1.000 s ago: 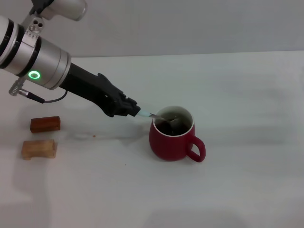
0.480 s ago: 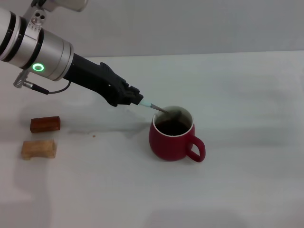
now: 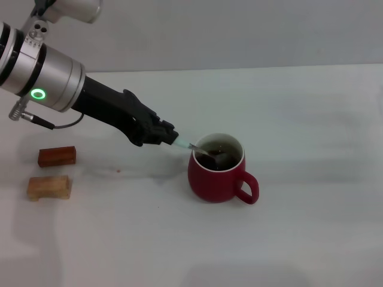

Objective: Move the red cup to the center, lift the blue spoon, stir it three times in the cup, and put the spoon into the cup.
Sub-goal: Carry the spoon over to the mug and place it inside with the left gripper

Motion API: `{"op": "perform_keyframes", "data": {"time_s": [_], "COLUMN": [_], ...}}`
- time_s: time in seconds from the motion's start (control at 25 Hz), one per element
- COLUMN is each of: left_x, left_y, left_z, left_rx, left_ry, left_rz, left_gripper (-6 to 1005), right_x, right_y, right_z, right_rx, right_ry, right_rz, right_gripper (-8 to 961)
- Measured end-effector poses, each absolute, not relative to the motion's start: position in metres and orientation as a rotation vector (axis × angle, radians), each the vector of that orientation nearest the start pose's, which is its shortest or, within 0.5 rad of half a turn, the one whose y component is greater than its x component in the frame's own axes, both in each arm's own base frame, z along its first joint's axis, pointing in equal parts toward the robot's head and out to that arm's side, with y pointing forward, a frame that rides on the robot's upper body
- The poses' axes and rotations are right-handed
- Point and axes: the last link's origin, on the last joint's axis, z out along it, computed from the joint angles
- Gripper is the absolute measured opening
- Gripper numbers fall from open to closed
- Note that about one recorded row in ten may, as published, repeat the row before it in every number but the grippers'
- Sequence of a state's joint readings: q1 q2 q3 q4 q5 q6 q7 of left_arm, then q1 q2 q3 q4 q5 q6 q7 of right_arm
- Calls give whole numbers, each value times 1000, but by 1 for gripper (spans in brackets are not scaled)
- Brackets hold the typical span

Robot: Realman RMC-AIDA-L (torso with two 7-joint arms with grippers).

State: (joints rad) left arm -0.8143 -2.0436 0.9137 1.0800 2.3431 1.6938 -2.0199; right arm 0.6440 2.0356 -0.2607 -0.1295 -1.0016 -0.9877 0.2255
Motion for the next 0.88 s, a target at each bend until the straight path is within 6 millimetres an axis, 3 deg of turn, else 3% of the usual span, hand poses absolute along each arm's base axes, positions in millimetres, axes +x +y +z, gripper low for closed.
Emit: {"op": "perform_keyframes", "data": {"time_s": [0.24, 0.6, 0.88], "left_x": [-143, -142, -149], "left_y": [385, 397, 395], "left_z": [36, 35, 41], "left_rx": [-2971, -2906, -2899], "left_ry": [-571, -548, -576], "left_rz": [-78, -83, -84], "left_gripper": [131, 131, 131], "right_x": [330, 331, 333], "right_y": [408, 406, 405], "right_z": [64, 61, 60], "right_rx": [-1454, -1456, -1455], "right_ry": [493, 508, 514], "right_rz": [576, 576, 574], "right_gripper": [506, 505, 506]}}
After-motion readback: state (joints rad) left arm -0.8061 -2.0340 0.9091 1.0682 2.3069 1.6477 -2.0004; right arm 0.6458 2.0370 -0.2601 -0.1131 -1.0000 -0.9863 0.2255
